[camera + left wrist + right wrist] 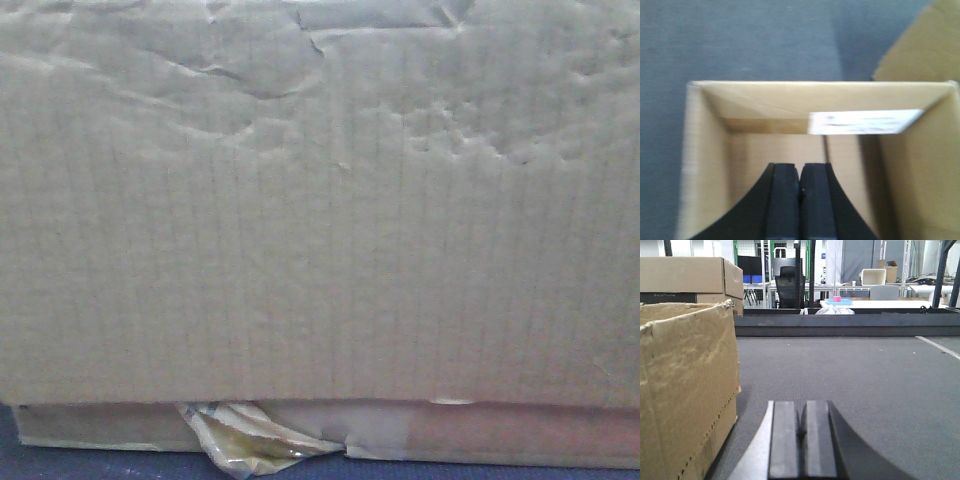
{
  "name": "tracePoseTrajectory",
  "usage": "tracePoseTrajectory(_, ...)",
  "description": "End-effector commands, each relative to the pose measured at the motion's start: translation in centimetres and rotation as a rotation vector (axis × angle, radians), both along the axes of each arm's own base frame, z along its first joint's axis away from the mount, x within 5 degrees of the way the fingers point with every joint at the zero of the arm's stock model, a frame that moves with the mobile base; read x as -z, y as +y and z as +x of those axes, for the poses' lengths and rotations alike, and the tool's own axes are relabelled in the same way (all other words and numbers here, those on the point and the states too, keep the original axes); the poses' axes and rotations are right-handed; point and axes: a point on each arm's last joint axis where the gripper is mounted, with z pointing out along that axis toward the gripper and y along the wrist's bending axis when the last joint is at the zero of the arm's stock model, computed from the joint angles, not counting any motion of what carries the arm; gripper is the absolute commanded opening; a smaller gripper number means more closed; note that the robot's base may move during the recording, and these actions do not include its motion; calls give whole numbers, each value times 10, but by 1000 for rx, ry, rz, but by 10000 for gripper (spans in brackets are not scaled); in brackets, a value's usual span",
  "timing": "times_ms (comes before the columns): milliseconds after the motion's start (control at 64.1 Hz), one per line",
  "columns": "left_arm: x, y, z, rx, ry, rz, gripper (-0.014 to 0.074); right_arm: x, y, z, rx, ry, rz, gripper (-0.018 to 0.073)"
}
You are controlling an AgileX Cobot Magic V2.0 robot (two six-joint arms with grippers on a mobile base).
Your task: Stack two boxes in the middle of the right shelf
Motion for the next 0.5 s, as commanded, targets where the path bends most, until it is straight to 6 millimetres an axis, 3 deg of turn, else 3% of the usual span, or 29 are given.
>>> tracePoseTrajectory(0,-7,15,0,-9,-15,15,-111,-2,0,-1,5,-24,-8,-162)
tracePoseTrajectory(218,-2,35,1,-64,14,66,-72,-2,0,-1,5,-24,-8,-162)
tracePoseTrajectory(484,24,42,23,-62,99,39,352,-2,0,-1,5,-24,-8,-162)
